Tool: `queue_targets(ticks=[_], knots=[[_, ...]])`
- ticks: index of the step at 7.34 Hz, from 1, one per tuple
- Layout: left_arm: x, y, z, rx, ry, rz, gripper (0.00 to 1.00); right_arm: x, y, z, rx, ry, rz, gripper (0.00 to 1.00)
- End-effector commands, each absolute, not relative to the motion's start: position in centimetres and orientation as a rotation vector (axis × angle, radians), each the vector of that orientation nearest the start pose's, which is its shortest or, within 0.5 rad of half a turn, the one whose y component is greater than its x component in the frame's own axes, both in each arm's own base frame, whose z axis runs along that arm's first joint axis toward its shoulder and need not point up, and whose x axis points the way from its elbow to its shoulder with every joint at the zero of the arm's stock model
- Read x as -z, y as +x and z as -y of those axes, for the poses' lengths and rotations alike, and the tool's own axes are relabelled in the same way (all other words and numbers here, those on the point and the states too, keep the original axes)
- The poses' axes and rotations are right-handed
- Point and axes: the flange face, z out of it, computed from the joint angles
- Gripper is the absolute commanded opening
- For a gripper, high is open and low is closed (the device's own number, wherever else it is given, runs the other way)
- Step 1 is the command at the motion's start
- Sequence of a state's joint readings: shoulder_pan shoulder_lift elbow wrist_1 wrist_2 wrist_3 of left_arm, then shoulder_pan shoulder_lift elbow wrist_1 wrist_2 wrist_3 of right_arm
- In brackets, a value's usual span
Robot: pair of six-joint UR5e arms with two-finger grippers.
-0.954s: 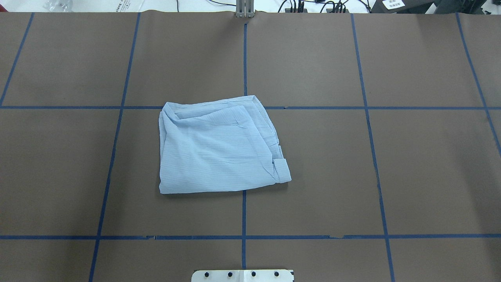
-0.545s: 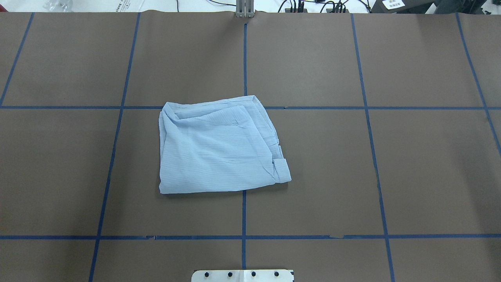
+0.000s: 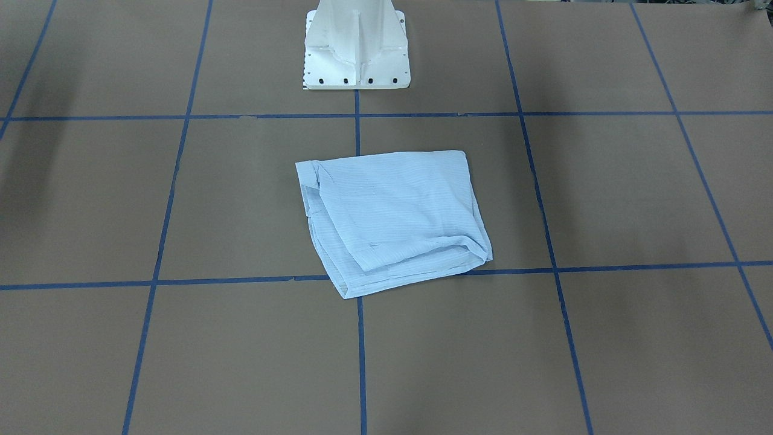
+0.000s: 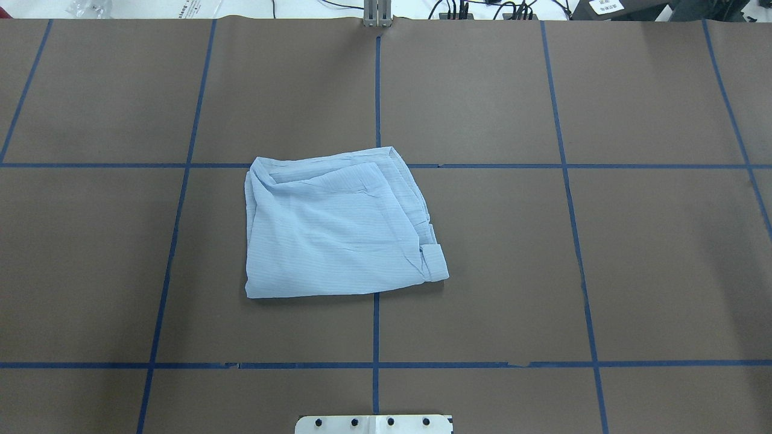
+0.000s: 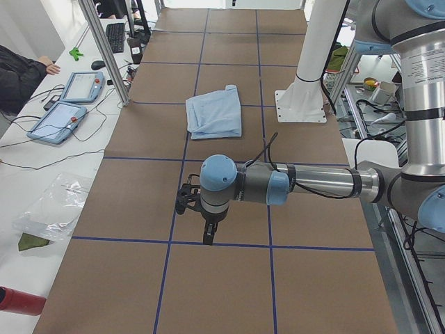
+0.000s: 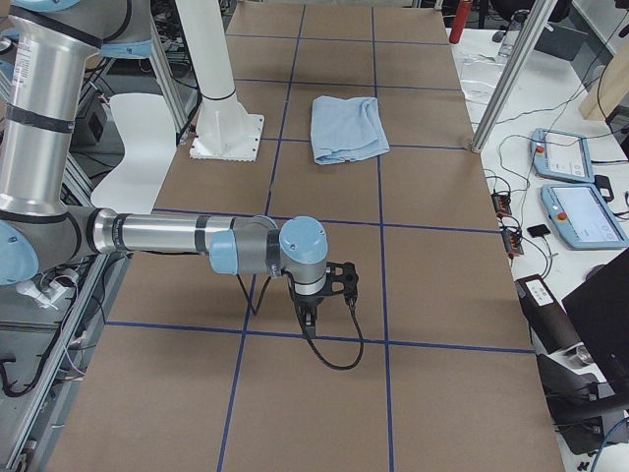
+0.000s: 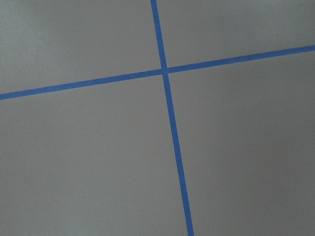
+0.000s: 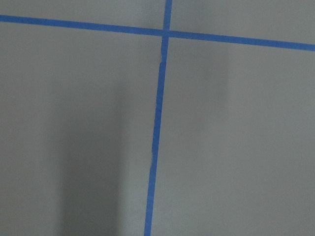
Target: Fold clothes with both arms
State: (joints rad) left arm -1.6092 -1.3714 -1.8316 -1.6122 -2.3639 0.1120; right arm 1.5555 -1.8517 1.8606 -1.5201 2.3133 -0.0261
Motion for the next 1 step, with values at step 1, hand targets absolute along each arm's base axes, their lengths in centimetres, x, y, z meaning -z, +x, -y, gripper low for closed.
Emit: queue_targets(ticks=[1], knots=[[-61.44, -7.83, 41.09, -0.109, 0.156, -0.782, 1.0, -63.57, 6.02, 37.79, 0.061, 0.058, 0.742, 1.0]])
